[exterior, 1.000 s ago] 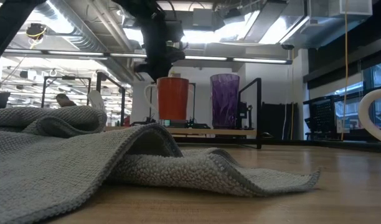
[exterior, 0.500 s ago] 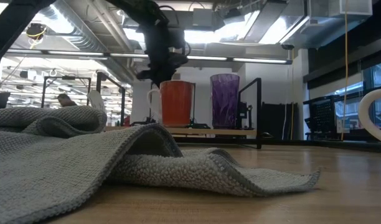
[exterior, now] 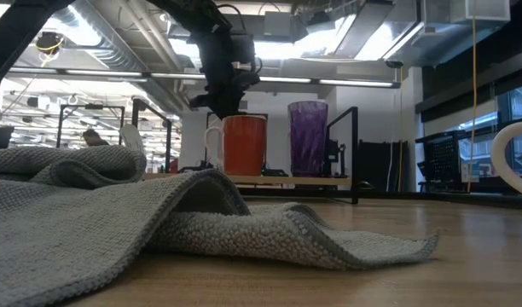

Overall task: Stack small to large cups/mugs on shelf
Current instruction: Put the orange mug on the shelf

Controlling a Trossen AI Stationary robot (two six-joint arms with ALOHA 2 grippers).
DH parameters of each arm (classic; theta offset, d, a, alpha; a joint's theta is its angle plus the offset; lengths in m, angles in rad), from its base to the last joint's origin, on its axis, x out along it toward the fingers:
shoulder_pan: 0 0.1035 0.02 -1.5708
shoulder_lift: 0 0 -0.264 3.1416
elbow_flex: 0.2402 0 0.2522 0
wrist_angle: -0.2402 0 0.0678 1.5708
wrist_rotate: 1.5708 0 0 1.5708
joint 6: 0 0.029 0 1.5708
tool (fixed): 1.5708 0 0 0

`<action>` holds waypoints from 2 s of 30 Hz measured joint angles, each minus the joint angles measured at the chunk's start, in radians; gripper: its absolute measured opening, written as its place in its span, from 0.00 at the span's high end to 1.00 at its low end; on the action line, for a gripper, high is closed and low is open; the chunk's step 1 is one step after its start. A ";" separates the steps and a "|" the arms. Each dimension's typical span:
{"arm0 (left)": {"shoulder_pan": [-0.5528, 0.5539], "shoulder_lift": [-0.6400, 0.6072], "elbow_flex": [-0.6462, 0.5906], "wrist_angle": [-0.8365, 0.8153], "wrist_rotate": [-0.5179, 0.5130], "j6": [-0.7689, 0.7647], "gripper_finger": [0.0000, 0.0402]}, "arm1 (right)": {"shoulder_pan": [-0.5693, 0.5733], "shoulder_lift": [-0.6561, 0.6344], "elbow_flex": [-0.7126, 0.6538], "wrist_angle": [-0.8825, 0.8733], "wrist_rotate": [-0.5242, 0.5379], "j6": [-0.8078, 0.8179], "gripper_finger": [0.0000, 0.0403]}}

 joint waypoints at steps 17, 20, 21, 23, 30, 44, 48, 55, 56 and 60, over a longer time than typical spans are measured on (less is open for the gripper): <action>0.010 -0.067 0.066 0.001 0.048 0.028 0.85 | -0.009 0.000 0.000 0.000 0.005 -0.025 0.66; -0.004 -0.076 0.120 0.015 0.082 0.090 0.84 | -0.022 0.000 0.000 0.000 0.006 -0.048 0.66; -0.012 -0.076 0.135 0.027 0.094 0.117 0.85 | -0.027 0.000 0.000 0.000 0.006 -0.052 0.66; -0.033 -0.076 0.153 0.047 0.111 0.182 0.85 | -0.035 0.000 0.000 0.000 0.014 -0.055 0.66; -0.098 -0.010 0.149 0.086 0.103 0.393 0.87 | -0.065 -0.004 0.000 0.000 0.032 -0.053 0.66; -0.123 0.080 0.148 0.213 0.127 0.487 0.87 | -0.091 -0.008 0.002 0.000 0.053 -0.054 0.66; -0.123 0.096 0.147 0.219 0.133 0.488 0.87 | -0.095 -0.009 0.002 0.000 0.067 -0.054 0.66; -0.122 0.108 0.147 0.260 0.151 0.480 0.87 | -0.109 -0.009 0.002 0.000 0.068 -0.056 0.66; -0.121 0.110 0.147 0.261 0.151 0.480 0.87 | -0.110 -0.009 0.002 0.000 0.068 -0.056 0.66; -0.118 0.114 0.147 0.272 0.161 0.479 0.87 | -0.116 -0.009 0.002 0.000 0.068 -0.057 0.66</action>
